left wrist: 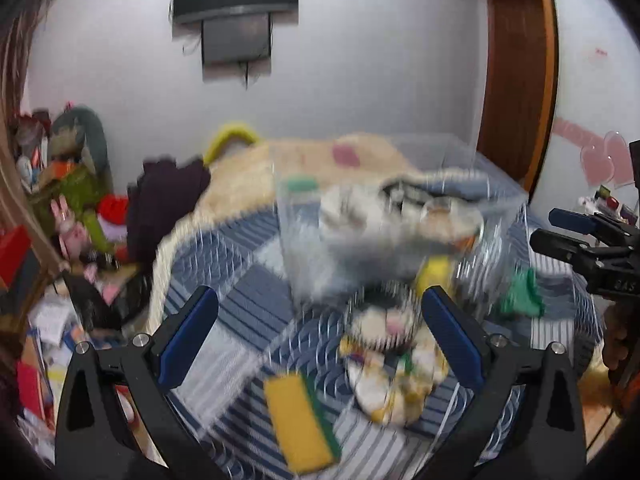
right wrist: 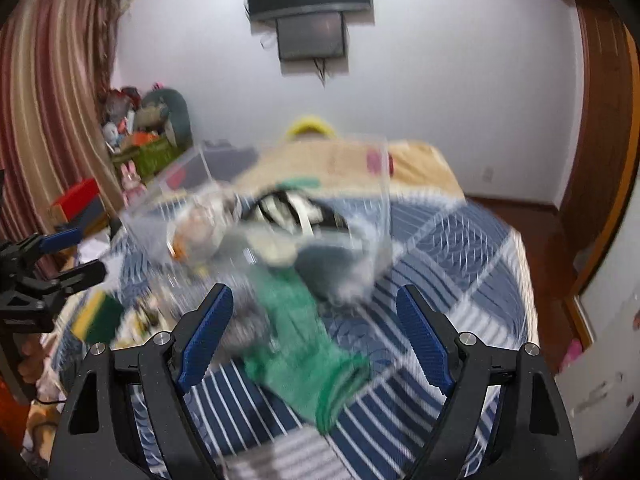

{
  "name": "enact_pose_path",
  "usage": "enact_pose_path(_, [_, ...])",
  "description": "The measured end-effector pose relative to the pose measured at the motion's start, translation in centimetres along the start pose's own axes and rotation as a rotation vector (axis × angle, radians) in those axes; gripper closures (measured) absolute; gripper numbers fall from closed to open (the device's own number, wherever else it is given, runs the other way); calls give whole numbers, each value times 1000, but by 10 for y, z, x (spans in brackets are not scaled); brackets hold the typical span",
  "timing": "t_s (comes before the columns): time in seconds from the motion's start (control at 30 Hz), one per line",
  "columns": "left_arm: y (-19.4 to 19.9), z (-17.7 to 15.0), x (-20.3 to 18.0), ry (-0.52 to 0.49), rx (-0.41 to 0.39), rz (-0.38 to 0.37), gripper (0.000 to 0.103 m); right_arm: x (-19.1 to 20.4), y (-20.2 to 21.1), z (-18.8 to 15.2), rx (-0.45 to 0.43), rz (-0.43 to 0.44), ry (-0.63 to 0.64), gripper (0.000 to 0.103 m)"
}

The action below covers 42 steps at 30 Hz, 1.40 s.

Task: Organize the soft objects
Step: 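Grasp the yellow sponge with the left tool while the right tool grasps the green glove, then drop the sponge and green glove into the clear box, opening both tools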

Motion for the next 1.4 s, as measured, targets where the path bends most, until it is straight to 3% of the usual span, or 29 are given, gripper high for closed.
enact_pose_path(0.27, [-17, -53, 28, 95, 132, 29, 0, -8, -21, -38, 115, 6, -22, 21])
enact_pose_path(0.47, [-14, -72, 31, 149, 116, 10, 2, -3, -24, -39, 123, 30, -5, 45])
enact_pose_path(0.53, [-11, -73, 30, 136, 107, 10, 17, 1, -20, -39, 121, 40, 1, 63])
enact_pose_path(0.57, [-11, -74, 27, 119, 112, 7, 27, 2, -19, -38, 120, 52, 2, 66])
enact_pose_path(0.63, [-10, -75, 24, 108, 118, -5, 38, 4, -15, -40, 113, 53, 9, 82])
enact_pose_path(0.7, [-11, -74, 22, 104, 119, -17, 59, 5, -13, -39, 102, 50, 14, 89])
enact_pose_path(0.77, [-11, -75, 20, 100, 124, -28, 73, 4, -12, -39, 93, 50, 7, 89])
enact_pose_path(0.97, [3, -61, 16, 86, 72, -19, 73, -5, 7, -31, 26, 19, 1, 90])
enact_pose_path(1.4, [12, 23, -3, 33, -111, -53, 73, -1, 44, 25, -166, -15, 21, 90])
Point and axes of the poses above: each gripper's, at about its wrist camera, not at the fingertips, and y roughly against the way its jaws point, x to its left, z to its top, the point moved 7 cm from there along -y, roughly the way its jaws point, and after that the axes turned 7 degrees about -x, right-handed, at the moved point
